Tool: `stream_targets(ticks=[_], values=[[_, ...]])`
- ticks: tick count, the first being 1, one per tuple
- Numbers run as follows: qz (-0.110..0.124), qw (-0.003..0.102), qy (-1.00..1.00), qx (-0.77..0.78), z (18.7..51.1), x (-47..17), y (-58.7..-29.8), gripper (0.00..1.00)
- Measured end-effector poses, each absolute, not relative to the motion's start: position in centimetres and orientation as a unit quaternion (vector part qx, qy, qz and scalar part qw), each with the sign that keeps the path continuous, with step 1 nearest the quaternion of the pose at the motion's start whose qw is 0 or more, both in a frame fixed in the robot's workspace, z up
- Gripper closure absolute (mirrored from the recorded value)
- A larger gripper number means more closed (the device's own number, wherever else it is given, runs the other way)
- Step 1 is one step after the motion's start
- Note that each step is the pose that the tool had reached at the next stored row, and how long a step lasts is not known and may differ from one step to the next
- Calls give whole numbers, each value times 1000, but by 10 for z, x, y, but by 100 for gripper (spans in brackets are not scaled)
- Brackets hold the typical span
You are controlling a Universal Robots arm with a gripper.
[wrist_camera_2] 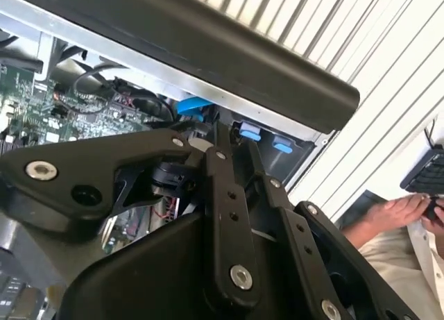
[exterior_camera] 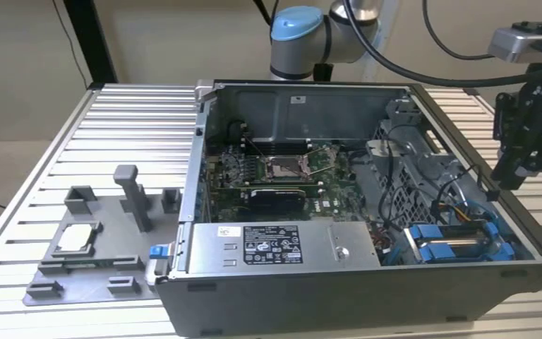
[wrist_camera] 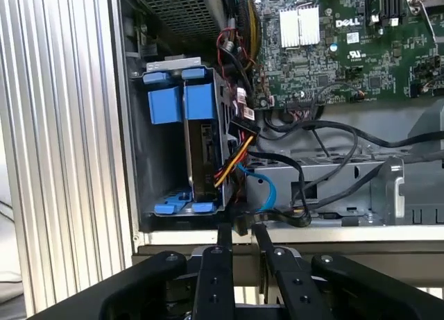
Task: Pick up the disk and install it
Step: 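Insert the first disk wire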
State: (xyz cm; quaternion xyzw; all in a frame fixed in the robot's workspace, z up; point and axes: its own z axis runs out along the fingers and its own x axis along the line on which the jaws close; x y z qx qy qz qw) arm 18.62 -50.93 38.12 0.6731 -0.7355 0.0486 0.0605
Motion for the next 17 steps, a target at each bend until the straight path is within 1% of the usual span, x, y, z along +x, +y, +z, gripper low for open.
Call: stream_targets(ticks=[17], values=[[57,69,-735,672,377,177,-506,0]])
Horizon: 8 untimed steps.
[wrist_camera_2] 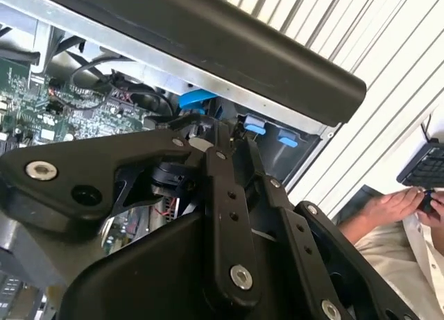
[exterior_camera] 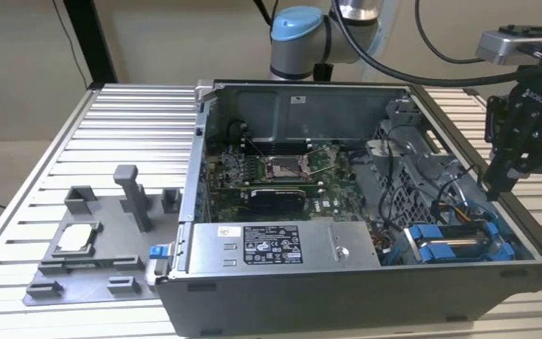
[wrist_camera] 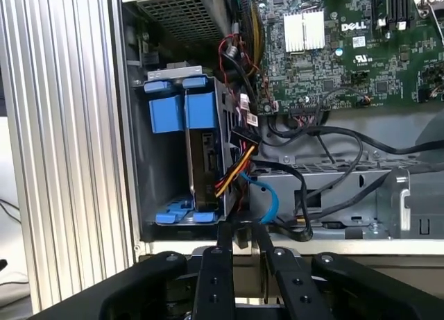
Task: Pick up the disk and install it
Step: 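Insert the first disk wire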
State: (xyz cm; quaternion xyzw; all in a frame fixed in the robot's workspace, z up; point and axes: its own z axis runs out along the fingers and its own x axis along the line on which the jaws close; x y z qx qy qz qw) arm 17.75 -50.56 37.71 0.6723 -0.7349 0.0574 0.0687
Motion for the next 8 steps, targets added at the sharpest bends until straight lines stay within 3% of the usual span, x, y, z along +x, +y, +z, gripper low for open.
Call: stream_targets(ticks=[8], values=[[66,76,-734,671,373,175,-499,0]])
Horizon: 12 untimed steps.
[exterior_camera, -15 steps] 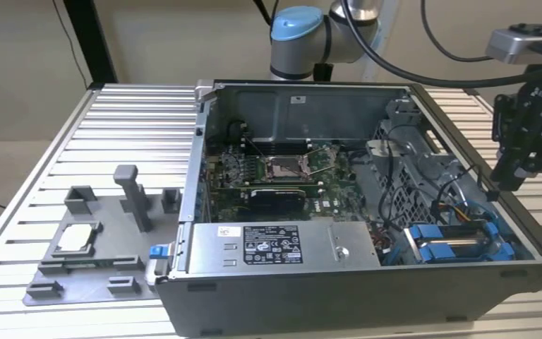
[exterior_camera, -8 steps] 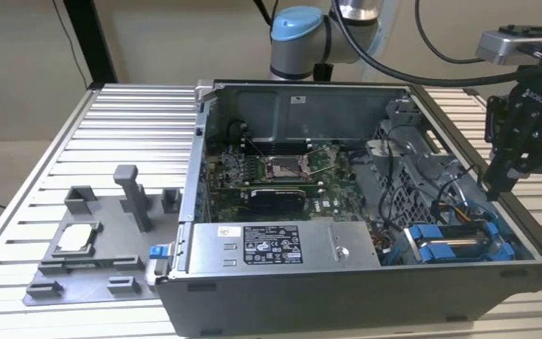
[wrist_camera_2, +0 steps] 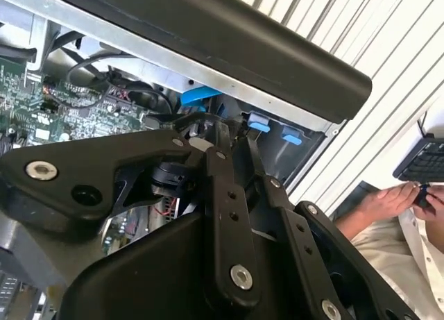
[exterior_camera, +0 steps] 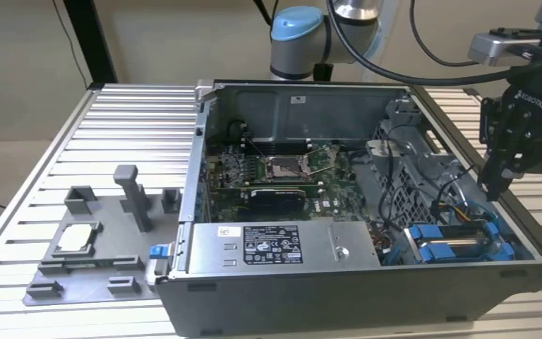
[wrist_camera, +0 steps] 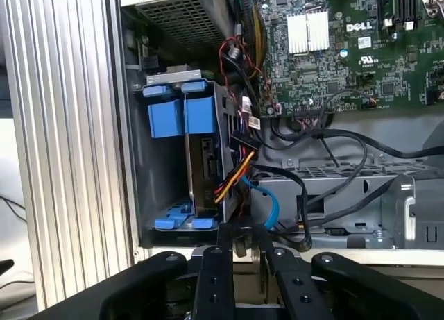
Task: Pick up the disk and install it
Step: 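Insert the first disk wire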
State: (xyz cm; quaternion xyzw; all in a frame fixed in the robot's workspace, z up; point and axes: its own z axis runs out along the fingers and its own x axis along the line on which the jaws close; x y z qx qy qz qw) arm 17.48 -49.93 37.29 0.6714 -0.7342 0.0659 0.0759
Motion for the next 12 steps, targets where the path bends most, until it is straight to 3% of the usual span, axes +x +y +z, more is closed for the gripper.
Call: stream_targets(ticks=[4,5,12], values=[[66,76,-734,671,373,174,-498,0],[66,76,-734,671,373,174,-498,100],[67,77,-734,671,373,174,-498,100]])
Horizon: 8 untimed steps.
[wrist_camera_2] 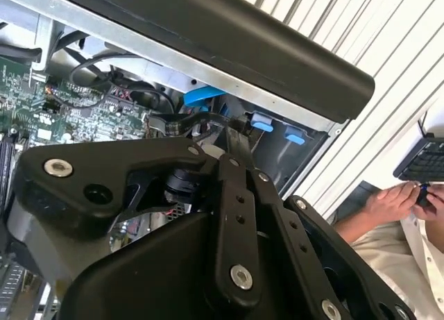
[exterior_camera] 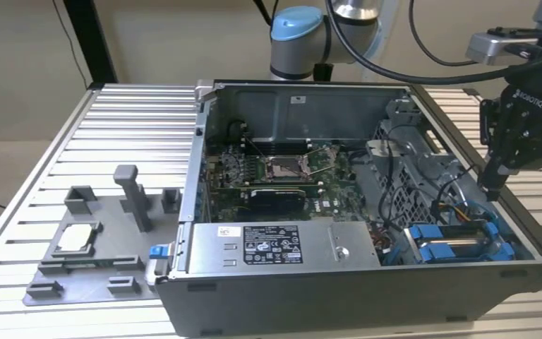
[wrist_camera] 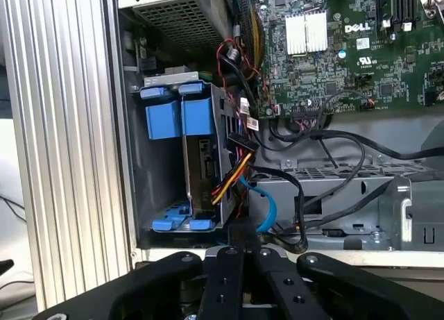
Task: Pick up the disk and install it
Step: 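Insert the first disk wire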
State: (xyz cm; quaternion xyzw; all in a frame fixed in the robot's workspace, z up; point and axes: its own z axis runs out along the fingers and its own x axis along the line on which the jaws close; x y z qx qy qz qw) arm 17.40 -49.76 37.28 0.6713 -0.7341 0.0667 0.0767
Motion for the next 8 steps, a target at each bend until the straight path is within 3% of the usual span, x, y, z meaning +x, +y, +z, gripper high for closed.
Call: stream_targets(ticks=[1,8], values=[[67,77,-734,671,373,174,-498,0],[77,86,-733,671,369,174,-497,0]])
